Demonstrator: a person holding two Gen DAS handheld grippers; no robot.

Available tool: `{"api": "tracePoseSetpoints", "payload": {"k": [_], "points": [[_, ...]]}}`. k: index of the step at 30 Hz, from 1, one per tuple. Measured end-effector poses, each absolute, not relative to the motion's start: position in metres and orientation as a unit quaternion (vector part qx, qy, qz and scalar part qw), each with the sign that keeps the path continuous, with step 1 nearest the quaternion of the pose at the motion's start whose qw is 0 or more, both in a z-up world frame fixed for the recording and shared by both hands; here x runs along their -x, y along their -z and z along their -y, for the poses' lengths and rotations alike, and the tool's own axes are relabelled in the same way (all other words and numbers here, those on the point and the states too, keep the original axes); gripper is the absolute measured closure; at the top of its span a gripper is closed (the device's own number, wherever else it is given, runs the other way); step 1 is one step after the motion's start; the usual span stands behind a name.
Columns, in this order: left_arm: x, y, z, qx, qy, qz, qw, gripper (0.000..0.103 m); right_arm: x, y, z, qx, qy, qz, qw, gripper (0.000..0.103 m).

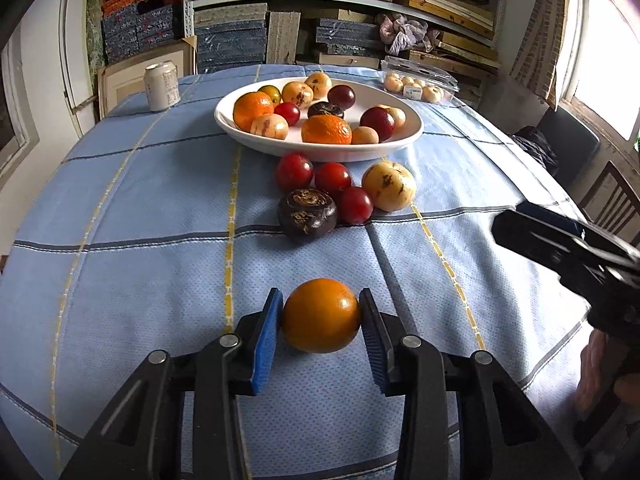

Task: Organize fruits
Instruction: 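Grasp an orange with the left tool while the right tool grasps the pale speckled apple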

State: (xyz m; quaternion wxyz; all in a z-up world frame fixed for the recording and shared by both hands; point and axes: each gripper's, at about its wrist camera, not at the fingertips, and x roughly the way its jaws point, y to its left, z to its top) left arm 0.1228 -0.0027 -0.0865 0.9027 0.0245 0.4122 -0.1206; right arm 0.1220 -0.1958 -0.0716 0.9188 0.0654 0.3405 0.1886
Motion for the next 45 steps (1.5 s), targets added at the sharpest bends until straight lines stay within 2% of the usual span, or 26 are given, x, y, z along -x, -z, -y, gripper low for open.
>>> {"api": "tracePoseSetpoints", "payload": {"k": [5, 9, 23, 28, 39, 42, 45], "points": [[-0.123, 0.085, 0.000, -0.027, 0.115, -0.409, 0.905, 0.064, -0.157, 0.075, 0.176, -0.048, -0.197, -0.371, 0.906, 0.033], [-0.125, 0.083, -0.005, -0.023, 0.111, -0.406, 0.907, 0.064, -0.183, 0.080, 0.165, -0.036, -0.190, -0.384, 0.903, 0.041], [-0.130, 0.085, -0.013, -0.013, 0.108, -0.410, 0.906, 0.064, -0.221, 0.096, 0.159, -0.055, -0.193, -0.404, 0.893, 0.047], [-0.131, 0.087, -0.012, -0.014, 0.107, -0.413, 0.905, 0.064, -0.225, 0.102, 0.156, -0.064, -0.205, -0.411, 0.886, 0.056], [-0.132, 0.085, -0.012, -0.020, 0.098, -0.408, 0.908, 0.064, -0.215, 0.099, 0.161, -0.071, -0.207, -0.400, 0.890, 0.057], [-0.131, 0.076, -0.011, -0.027, 0.092, -0.393, 0.914, 0.068, -0.204, 0.088, 0.169, -0.078, -0.208, -0.387, 0.895, 0.057], [-0.134, 0.061, -0.010, -0.033, 0.090, -0.377, 0.921, 0.068, -0.190, 0.072, 0.177, -0.081, -0.211, -0.370, 0.901, 0.057]]}}
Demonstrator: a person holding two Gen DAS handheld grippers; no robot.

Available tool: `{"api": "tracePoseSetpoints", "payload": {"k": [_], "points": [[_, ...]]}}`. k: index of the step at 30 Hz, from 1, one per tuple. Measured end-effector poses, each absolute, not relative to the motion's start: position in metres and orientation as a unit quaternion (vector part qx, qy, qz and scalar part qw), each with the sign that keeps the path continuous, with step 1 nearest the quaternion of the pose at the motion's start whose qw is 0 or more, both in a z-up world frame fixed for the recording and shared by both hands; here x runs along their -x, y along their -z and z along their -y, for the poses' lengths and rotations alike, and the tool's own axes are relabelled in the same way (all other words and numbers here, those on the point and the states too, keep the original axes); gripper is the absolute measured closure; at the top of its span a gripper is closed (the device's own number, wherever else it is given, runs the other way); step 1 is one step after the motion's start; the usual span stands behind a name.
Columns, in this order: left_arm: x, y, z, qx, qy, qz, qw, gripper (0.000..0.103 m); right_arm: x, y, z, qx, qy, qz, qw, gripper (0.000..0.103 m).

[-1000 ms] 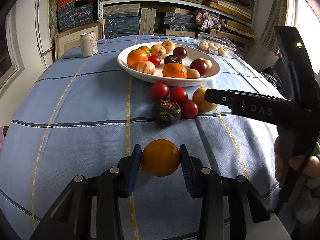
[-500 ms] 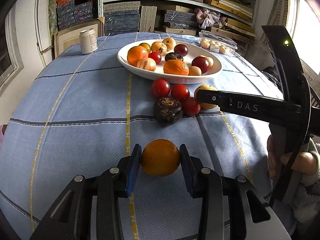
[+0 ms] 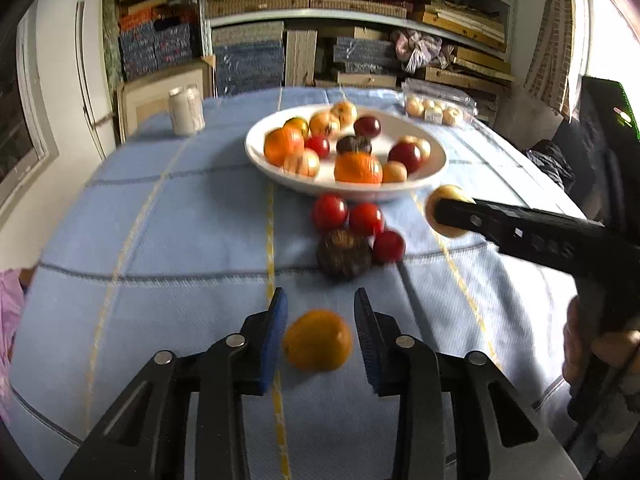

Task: Organize fruits
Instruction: 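Grasp an orange with the left tool while the right tool grasps the pale speckled apple, then lower the orange onto the plate while the right tool places the pale apple there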

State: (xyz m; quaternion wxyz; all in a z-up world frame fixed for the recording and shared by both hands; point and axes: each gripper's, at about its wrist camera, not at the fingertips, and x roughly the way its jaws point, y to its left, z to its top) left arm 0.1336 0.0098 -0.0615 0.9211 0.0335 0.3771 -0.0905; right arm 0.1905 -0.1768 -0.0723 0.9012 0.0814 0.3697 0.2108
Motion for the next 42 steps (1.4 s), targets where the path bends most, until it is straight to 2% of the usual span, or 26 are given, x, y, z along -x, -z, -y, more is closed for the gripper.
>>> {"api": "tracePoseSetpoints", "payload": {"k": [13, 21, 32, 37, 42], "points": [[-0.140, 0.079, -0.013, -0.020, 0.108, -0.410, 0.906, 0.068, -0.183, 0.072, 0.178, -0.080, -0.212, -0.372, 0.900, 0.057], [-0.142, 0.089, -0.016, -0.016, 0.109, -0.428, 0.897, 0.064, -0.184, 0.073, 0.178, -0.083, -0.213, -0.370, 0.901, 0.057], [-0.137, 0.090, -0.023, 0.004, 0.114, -0.423, 0.899, 0.064, -0.181, 0.070, 0.184, -0.088, -0.211, -0.363, 0.903, 0.057], [-0.147, 0.068, -0.025, -0.006, 0.104, -0.400, 0.911, 0.064, -0.183, 0.061, 0.188, -0.086, -0.208, -0.355, 0.908, 0.057], [-0.190, 0.015, -0.016, -0.034, 0.098, -0.356, 0.929, 0.064, -0.201, 0.016, 0.194, -0.068, -0.197, -0.320, 0.924, 0.057]]}}
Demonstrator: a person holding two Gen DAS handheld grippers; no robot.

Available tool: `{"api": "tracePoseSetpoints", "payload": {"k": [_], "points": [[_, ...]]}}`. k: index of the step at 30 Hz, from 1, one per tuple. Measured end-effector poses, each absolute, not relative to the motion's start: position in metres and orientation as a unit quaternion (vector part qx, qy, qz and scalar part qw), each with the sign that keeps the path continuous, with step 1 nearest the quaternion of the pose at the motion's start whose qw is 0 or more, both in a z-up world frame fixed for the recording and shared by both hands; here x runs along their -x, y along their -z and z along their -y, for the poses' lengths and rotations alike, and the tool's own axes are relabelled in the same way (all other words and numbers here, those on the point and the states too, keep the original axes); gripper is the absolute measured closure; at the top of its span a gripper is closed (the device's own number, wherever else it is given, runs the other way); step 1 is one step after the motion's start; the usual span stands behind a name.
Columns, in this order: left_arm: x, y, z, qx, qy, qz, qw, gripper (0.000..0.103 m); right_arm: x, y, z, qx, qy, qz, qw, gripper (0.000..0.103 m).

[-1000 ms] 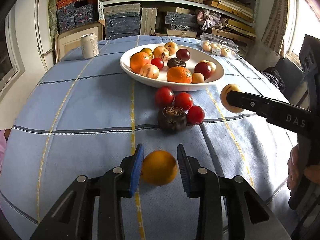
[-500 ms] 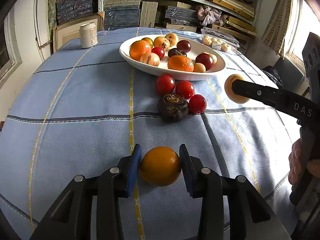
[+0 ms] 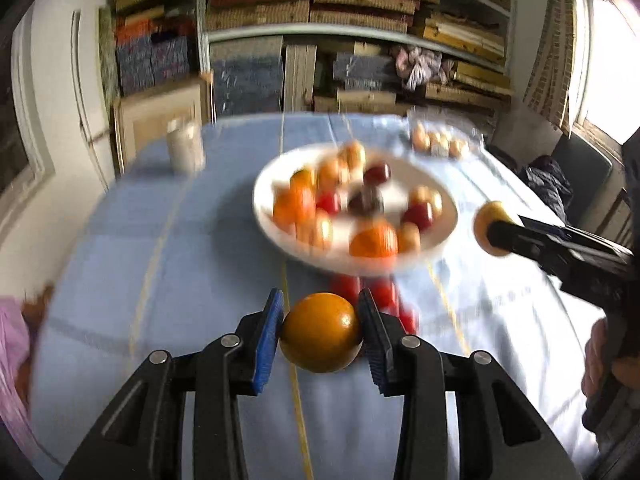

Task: Organize fruits
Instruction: 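Lower the orange onto the plate while the right tool places the pale apple there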

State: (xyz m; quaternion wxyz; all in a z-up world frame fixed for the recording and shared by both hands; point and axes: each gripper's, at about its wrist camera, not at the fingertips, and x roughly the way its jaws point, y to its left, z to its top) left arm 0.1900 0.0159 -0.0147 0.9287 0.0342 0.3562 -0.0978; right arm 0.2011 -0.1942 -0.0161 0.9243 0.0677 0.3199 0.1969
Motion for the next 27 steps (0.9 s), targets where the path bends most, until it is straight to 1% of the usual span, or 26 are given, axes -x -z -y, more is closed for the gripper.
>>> {"api": "tracePoseSetpoints", "payload": {"k": [4, 7, 10, 15, 19, 23, 25, 27], "points": [[-0.240, -0.014, -0.006, -0.034, 0.093, -0.339, 0.936, 0.064, -0.226, -0.021, 0.195, -0.057, -0.190, -0.290, 0.936, 0.057], [-0.276, -0.018, 0.003, -0.033, 0.091, -0.341, 0.935, 0.064, -0.259, -0.028, 0.192, -0.050, -0.184, -0.289, 0.938, 0.057], [-0.311, -0.009, 0.011, -0.027, 0.090, -0.352, 0.931, 0.064, -0.289, -0.013, 0.186, -0.042, -0.178, -0.307, 0.934, 0.057], [-0.359, 0.026, 0.017, -0.013, 0.089, -0.385, 0.918, 0.064, -0.341, 0.034, 0.175, -0.026, -0.166, -0.357, 0.919, 0.057], [-0.375, 0.045, 0.016, -0.005, 0.092, -0.400, 0.912, 0.064, -0.361, 0.061, 0.169, -0.015, -0.165, -0.377, 0.911, 0.057], [-0.380, 0.050, 0.018, -0.009, 0.095, -0.398, 0.912, 0.064, -0.369, 0.072, 0.165, -0.008, -0.168, -0.384, 0.908, 0.057], [-0.380, 0.051, 0.019, -0.013, 0.090, -0.394, 0.914, 0.063, -0.372, 0.076, 0.163, -0.006, -0.168, -0.387, 0.907, 0.056], [-0.381, 0.052, 0.019, -0.015, 0.090, -0.395, 0.914, 0.056, -0.372, 0.076, 0.164, -0.011, -0.168, -0.387, 0.907, 0.056]]}}
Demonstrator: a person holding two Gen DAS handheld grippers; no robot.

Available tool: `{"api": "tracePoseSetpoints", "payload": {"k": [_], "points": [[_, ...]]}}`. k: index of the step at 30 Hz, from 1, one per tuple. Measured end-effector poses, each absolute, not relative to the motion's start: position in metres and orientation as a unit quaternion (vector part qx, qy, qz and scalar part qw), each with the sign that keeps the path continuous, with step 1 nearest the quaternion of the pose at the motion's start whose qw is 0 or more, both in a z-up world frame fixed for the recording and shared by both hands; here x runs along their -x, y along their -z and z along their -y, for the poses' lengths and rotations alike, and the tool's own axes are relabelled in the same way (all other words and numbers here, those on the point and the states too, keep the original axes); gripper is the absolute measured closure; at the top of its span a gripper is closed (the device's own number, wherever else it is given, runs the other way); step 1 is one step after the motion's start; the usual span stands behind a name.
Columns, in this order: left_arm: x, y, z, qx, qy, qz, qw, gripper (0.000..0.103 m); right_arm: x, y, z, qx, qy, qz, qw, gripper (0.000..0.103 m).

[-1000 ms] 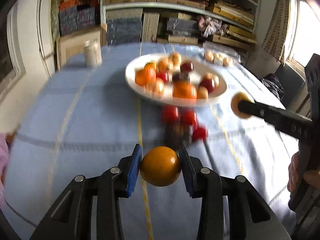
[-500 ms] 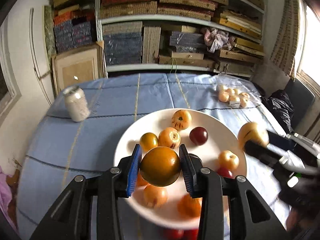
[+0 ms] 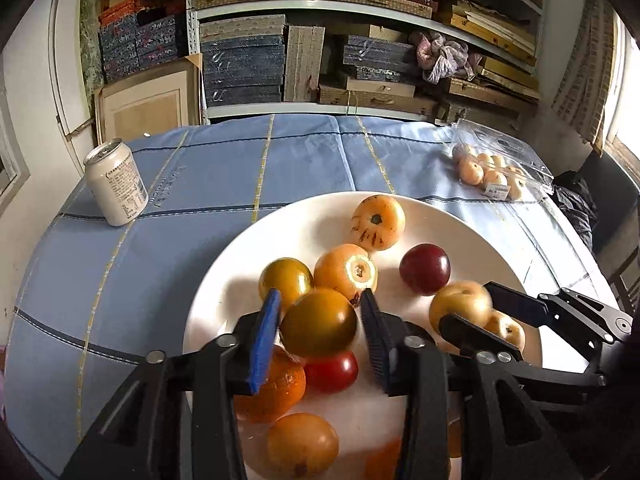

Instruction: Organize fruits

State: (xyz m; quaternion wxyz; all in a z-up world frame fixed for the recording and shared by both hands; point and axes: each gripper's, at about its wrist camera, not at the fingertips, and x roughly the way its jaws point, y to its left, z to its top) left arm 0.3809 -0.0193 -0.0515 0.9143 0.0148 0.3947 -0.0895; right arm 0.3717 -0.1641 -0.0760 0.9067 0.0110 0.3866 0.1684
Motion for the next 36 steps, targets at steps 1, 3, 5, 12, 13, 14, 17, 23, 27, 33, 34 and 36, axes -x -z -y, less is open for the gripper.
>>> {"api": "tracePoseSetpoints", "payload": {"k": [1, 3, 5, 12, 13, 14, 17, 23, 27, 33, 34, 36], "points": [[-0.380, 0.050, 0.019, -0.015, 0.089, -0.393, 0.915, 0.052, -0.371, 0.075, 0.165, -0.013, -0.169, -0.386, 0.907, 0.056], [-0.377, 0.045, 0.019, -0.019, 0.084, -0.387, 0.918, 0.046, -0.368, 0.068, 0.167, -0.014, -0.169, -0.380, 0.909, 0.056], [-0.371, 0.034, 0.015, -0.018, 0.081, -0.378, 0.922, 0.044, -0.362, 0.056, 0.169, -0.016, -0.168, -0.369, 0.914, 0.056], [-0.330, -0.015, -0.003, -0.009, 0.070, -0.338, 0.938, 0.033, -0.304, -0.009, 0.178, -0.028, -0.183, -0.300, 0.936, 0.053], [-0.319, -0.021, -0.006, -0.013, 0.067, -0.329, 0.942, 0.030, -0.294, -0.015, 0.179, -0.029, -0.186, -0.292, 0.938, 0.051], [-0.310, -0.024, -0.008, -0.016, 0.065, -0.325, 0.943, 0.030, -0.280, -0.022, 0.180, -0.029, -0.190, -0.280, 0.940, 0.050], [-0.285, -0.026, -0.012, -0.024, 0.066, -0.327, 0.942, 0.030, -0.247, -0.033, 0.182, -0.033, -0.201, -0.261, 0.944, 0.047], [-0.233, 0.005, -0.018, -0.034, 0.067, -0.346, 0.935, 0.029, -0.184, -0.017, 0.182, -0.045, -0.216, -0.251, 0.943, 0.045], [-0.204, 0.033, -0.018, -0.030, 0.076, -0.364, 0.928, 0.029, -0.158, 0.006, 0.183, -0.060, -0.213, -0.246, 0.943, 0.044], [-0.185, 0.064, -0.009, -0.036, 0.083, -0.381, 0.920, 0.028, -0.146, 0.038, 0.193, -0.089, -0.201, -0.243, 0.945, 0.035], [-0.184, 0.068, -0.008, -0.036, 0.083, -0.384, 0.919, 0.028, -0.147, 0.041, 0.194, -0.090, -0.199, -0.246, 0.944, 0.035], [-0.184, 0.073, -0.007, -0.037, 0.084, -0.389, 0.917, 0.028, -0.149, 0.047, 0.197, -0.094, -0.195, -0.252, 0.943, 0.035]]}}
